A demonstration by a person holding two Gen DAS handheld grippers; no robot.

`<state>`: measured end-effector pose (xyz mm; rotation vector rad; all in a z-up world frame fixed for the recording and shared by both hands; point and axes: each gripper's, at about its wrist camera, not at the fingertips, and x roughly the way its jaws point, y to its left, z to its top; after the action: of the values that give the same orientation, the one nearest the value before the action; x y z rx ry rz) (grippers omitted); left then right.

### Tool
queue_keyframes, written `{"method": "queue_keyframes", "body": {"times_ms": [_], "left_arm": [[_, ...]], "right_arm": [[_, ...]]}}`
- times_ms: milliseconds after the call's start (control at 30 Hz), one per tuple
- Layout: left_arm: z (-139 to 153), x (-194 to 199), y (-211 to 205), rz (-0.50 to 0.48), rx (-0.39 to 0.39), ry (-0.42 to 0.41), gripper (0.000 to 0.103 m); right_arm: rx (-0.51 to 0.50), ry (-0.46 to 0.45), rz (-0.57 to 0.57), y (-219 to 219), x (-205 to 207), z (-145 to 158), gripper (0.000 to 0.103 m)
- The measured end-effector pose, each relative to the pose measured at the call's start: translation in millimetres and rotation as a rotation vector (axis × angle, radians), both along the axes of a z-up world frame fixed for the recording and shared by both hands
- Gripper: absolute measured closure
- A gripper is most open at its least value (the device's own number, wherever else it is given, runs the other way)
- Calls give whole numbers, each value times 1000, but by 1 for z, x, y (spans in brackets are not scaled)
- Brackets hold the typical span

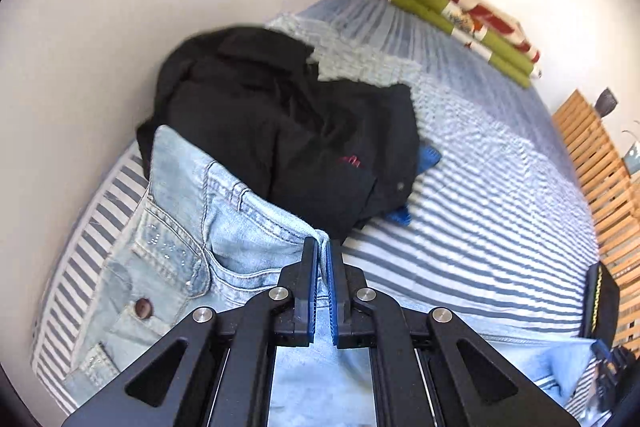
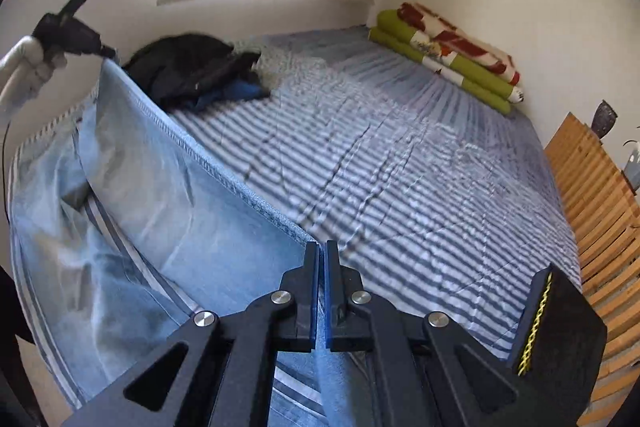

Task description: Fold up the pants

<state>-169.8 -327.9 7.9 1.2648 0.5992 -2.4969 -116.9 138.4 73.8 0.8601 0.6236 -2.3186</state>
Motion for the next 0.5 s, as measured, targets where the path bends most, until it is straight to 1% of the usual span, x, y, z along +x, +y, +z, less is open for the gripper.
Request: {"method": "queue_keyframes", "body": {"times_ms": [67, 100, 167, 233, 267, 333, 367, 433, 500], "left_arm": [[26, 19, -9, 5, 10, 57, 99], [39, 34, -10, 10, 18, 92, 99], [60, 70, -14, 16, 42, 161, 99], [64, 112, -19, 6, 60, 203, 99], [60, 134, -22, 12, 70, 207, 99], [35, 172, -29, 19, 93, 176, 99], [18, 190, -33, 34, 102, 152, 99], [-21, 222, -39, 65, 144, 89, 99], [-61, 245, -42, 94, 184, 30, 99]], "right_arm": [[-27, 62, 9, 6, 22, 32, 101], [-52, 69, 20, 10, 38, 45, 101], [-105, 63, 51, 19, 71, 64, 101], [-138, 16, 94, 25, 105, 65, 101], [-143, -24, 115, 25, 123, 57, 101], [-115, -113, 153, 21, 156, 25, 101], [-73, -148, 177, 14, 172, 5, 101], [41, -178, 210, 0, 198, -42, 101], [125, -216, 216, -11, 213, -82, 101]]}}
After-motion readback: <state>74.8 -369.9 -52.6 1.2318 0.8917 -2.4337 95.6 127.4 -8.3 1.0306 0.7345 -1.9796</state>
